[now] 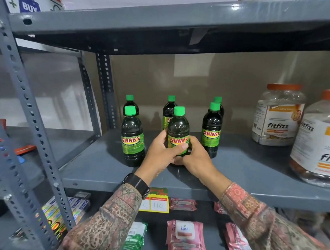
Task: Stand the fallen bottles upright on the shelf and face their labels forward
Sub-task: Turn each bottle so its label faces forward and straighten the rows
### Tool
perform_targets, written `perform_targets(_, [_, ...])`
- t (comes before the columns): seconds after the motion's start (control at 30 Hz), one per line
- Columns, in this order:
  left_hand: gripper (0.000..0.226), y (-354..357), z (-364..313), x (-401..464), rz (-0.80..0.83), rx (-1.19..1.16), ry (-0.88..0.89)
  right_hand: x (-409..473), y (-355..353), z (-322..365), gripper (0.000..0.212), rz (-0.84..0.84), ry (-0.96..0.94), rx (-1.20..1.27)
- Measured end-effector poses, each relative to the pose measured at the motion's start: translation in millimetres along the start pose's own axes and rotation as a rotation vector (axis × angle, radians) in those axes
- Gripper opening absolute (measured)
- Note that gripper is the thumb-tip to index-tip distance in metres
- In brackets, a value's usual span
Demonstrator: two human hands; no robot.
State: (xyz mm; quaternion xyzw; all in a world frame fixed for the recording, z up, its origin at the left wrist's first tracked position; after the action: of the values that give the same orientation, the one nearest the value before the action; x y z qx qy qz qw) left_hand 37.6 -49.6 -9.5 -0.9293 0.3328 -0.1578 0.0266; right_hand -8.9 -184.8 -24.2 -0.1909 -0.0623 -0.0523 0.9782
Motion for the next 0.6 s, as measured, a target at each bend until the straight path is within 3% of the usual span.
perform_targets(0.13, [0.063,2.7,-3.3,-21.0,-0.065,0.039,0.018,-19.0,-17.2,-4.7,0.105,0.04,0.057,-0.014])
perform_targets(0.23, [0.056,9.9,-6.9,-50.1,-0.397,0.185,0.018,-44.6,-45.6,-13.8,0.095,0.047,0.107,-0.026])
perform_targets(0.3, [0.04,26.1,-11.2,-63.0,-0.494,0.235,0.092,-57.9,-68.2,-20.8,0.086,0.013,0.13,-0.032])
perform_targets(0.37, [0.036,49.7,-18.9,-62.7,-0.409,0.277,0.124,-58.6,-88.3,-25.6,0.086,-0.038,0.14,-0.044])
perform_targets(0.47, [0.04,83.3,-30.9,-28.2,-0.139,0.25,0.044,-46.0,-108.7,-28.8,0.087,-0.074,0.145,-0.034])
perform_targets(0.53, [0.059,99.9,-26.9,11.6,-0.034,0.257,-0.014,-33.3,-115.0,-27.5,0.093,-0.058,0.115,-0.018])
perform_targets(0.6, [0.082,107.2,-23.4,44.4,-0.069,0.262,-0.065,-14.1,-117.8,-31.8,0.109,-0.037,0.058,-0.019])
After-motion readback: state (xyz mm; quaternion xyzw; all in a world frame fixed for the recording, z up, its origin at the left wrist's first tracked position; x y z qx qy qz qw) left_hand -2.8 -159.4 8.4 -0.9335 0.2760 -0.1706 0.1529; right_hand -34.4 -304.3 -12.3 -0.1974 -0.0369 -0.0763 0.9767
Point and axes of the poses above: each hand's wrist, its own x-axis towards the middle knuckle, its own y-axis out of the palm, z = x × y, the point moved 2 cm from there along x, towards the middle knuckle, and after that the axes turned 15 degrees about z, right-handed, at the moved point
